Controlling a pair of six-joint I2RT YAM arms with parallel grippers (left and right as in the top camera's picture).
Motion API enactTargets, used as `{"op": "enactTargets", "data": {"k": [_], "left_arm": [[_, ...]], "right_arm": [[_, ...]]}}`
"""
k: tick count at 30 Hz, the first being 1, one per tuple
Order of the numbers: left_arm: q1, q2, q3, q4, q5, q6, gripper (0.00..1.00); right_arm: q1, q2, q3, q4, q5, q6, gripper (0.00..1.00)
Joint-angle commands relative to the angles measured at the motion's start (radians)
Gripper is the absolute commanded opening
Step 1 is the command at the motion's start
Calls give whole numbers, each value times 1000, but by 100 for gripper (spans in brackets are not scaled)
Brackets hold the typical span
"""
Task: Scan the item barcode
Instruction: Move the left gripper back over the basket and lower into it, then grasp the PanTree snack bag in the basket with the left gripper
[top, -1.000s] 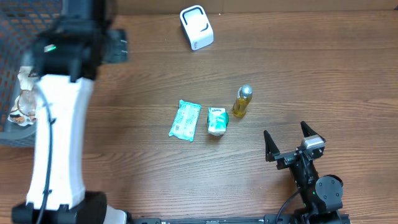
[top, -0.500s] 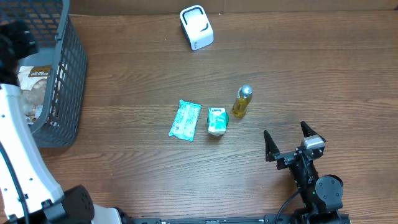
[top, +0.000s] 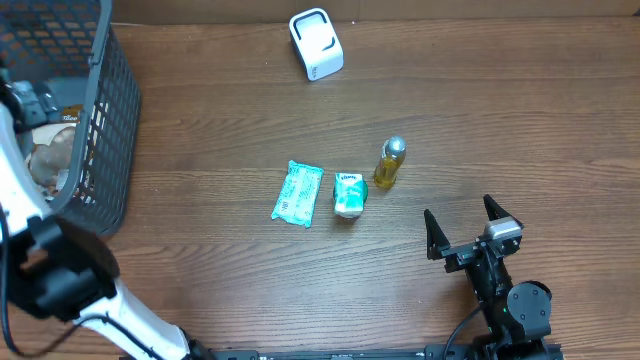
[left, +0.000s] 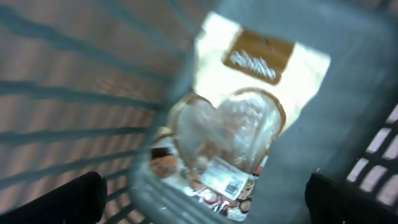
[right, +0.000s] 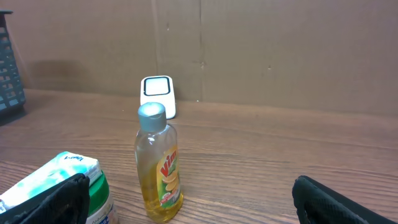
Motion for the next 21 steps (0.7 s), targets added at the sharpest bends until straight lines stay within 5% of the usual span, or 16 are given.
{"op": "enactTargets", "data": {"k": [1,21], "left_arm": [[3,87,4,-11,71,75,100],[40,391,-14,-13,98,74,95]], "right_arm": [[-3,-8,-10,7,-1,-5,100],[-3,-8,-10,7,-1,-5,100]]}}
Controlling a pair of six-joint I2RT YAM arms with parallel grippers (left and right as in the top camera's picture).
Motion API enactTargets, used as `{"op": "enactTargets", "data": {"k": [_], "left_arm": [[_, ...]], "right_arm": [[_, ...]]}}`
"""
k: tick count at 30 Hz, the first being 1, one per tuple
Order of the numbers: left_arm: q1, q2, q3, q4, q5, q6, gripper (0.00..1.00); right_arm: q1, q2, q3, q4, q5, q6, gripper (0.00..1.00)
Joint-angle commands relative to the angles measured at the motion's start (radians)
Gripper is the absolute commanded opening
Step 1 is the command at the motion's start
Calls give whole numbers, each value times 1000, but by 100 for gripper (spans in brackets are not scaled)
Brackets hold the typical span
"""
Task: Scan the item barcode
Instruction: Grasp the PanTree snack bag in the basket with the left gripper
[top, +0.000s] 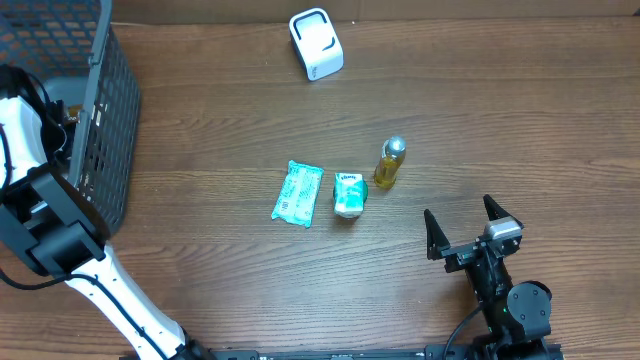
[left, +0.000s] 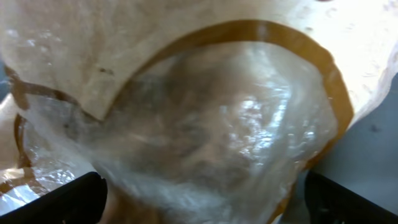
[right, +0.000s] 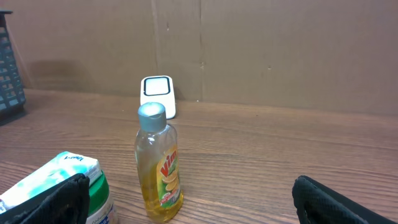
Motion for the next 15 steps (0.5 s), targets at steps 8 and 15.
{"op": "enactTargets", "data": {"k": [8,15], "left_arm": [[17,78,-10,-19,4,18,34],[16,-19,82,-24,7,-116,4]], "right_arm": [[-3,-8,-10,6,-2,-5,100],[-3,-8,-10,7,-1,-5,100]]}}
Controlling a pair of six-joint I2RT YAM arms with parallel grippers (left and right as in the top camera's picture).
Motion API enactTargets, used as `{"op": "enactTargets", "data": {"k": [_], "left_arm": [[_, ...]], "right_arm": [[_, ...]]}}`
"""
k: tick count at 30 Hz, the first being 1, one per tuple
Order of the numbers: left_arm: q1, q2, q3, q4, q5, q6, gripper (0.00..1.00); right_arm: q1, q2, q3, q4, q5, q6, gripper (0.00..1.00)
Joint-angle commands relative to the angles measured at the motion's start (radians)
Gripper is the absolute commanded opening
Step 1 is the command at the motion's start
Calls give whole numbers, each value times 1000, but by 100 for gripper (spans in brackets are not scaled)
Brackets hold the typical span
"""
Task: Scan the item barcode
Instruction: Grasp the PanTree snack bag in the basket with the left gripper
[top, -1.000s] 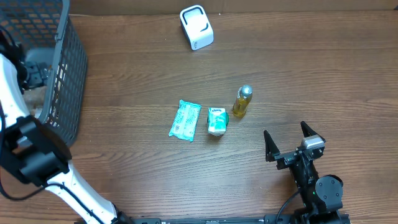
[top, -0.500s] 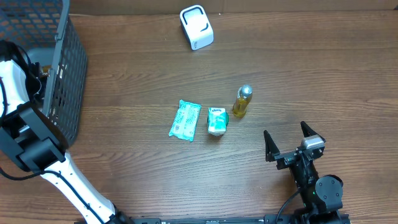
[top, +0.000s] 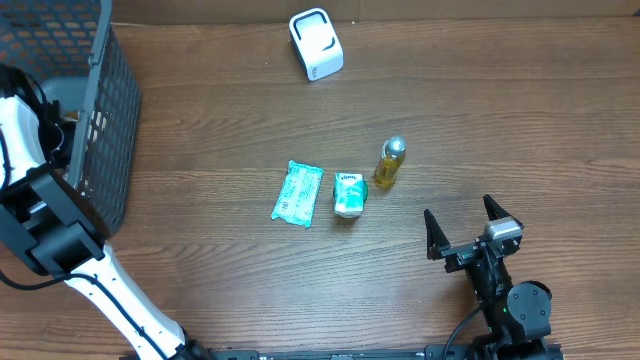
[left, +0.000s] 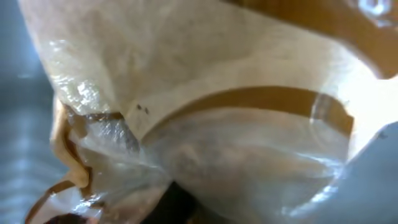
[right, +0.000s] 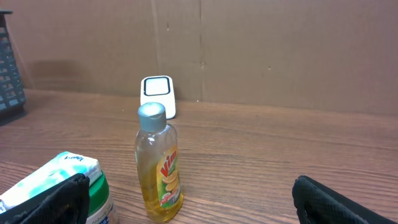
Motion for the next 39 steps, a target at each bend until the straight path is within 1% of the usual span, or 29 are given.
{"op": "enactTargets", "data": {"k": [1,4,10,14,17,20,21,22,23,24,25,28,30,32,34,36,39], "left_arm": [[11,-54,74,-5,18,-106,4],[10,-145,141,-8,18,-150,4],[10,-349,219,-3,24,-194,4],[10,-488,227,6,137,-208,4],[10,-576,227,-2,151,-226,4],[10,-615,227,-13,127,-226,9],[10,-616,227,-20,116,-226,13],[10,-612,224,-27,109,-226,21],[10,-606,217,-32,110,-226,33],[10,-597,210,-37,110,-225,52],[10,-585,202,-43,110,-225,61],[11,-530,177,-46,111,-201,82],[11,-477,167,-48,111,-171,93],[12,-417,165,-51,111,-150,98],[12,-354,165,-54,116,-142,100],[12,-290,165,-55,129,-126,100],[12,-182,165,-63,152,-70,100]], "right_arm": [[-3,-8,-10,7,-2,-5,100],[-3,-8,-10,7,-2,-5,100],[-3,-8,-10,7,-2,-5,100],[-3,-8,-10,7,-2,-5,100],[-3,-8,-10,7,-2,-5,100],[-3,-8,-10,7,-2,-5,100],[-3,-8,-10,7,-2,-5,100],[-3,-8,-10,7,-2,-5,100],[-3,-8,-10,7,-2,-5,100],[-3,-8,-10,7,-2,-5,100],[-3,-8,-10,7,-2,-5,100],[-3,-8,-10,7,-2,-5,100],[-3,-8,-10,7,-2,-5,100],[-3,-8,-10,7,-2,-5,100],[-3,-8,-10,7,-2,-5,100],[-3,-8,-10,7,-2,-5,100],[-3,-8,-10,7,-2,-5,100]]}}
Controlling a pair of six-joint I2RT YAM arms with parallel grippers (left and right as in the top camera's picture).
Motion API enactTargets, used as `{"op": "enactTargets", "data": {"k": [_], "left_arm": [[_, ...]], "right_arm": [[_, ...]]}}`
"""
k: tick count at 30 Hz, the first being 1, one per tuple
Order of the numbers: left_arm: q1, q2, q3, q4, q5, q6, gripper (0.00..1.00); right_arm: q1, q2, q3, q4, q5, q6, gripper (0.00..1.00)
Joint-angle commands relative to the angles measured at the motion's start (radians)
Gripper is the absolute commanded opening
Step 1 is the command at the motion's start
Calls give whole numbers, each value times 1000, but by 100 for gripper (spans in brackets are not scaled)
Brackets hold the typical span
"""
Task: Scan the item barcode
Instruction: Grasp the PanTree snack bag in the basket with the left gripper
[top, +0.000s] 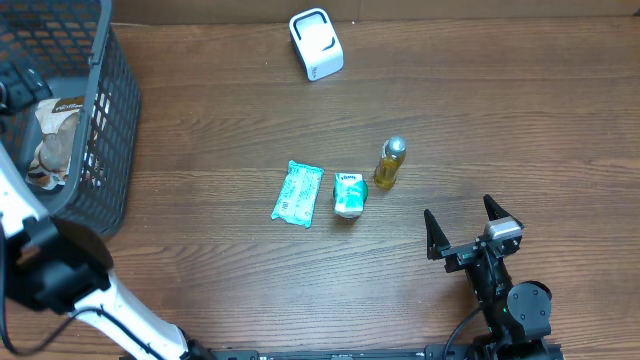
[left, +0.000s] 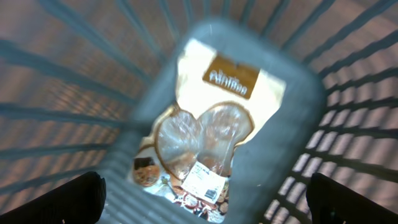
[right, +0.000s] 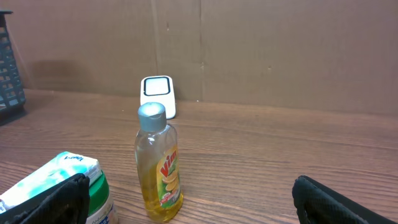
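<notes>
A beige snack bag (left: 208, 134) with a clear window and a white barcode label (left: 202, 180) lies on the floor of the dark mesh basket (top: 105, 110); the overhead view also shows the bag (top: 50, 140). My left gripper (left: 208, 200) hangs high above it, open and empty. The white scanner (top: 316, 44) stands at the table's far edge. My right gripper (top: 465, 232) rests open near the front, behind the yellow bottle (right: 158, 165).
A teal packet (top: 297, 193), a green-and-white tub (top: 349, 195) and the yellow bottle (top: 390, 163) sit mid-table. The basket walls (left: 348, 93) ring the bag on all sides. A cardboard wall (right: 280, 50) backs the table.
My left wrist view was pressed right against the bag; now it looks down from well above the basket. The bag lies on the basket floor, not held. The right arm has not moved.
My left gripper was open over the bag in the basket. Then it was down at the bag with open fingers beside it, then closer still with the fingers out of sight. Now it is up again, empty, and the bag remains in the basket.
</notes>
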Motion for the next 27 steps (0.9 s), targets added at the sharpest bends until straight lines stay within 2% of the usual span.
{"op": "enactTargets", "data": {"k": [1,13,22,25,27], "left_arm": [[7,109,-6,-11,32,82,100],[8,360,-6,-14,21,120,100],[8,407,-24,-17,20,119,100],[8,407,-55,-4,9,119,93],[8,407,-94,12,-10,119,83]], "right_arm": [[-3,-8,-10,7,-1,-5,100],[-3,-8,-10,7,-2,-5,100],[-3,-8,-10,7,-2,-5,100],[-3,-8,-10,7,-2,-5,100],[-3,-8,-10,7,-1,-5,100]]}}
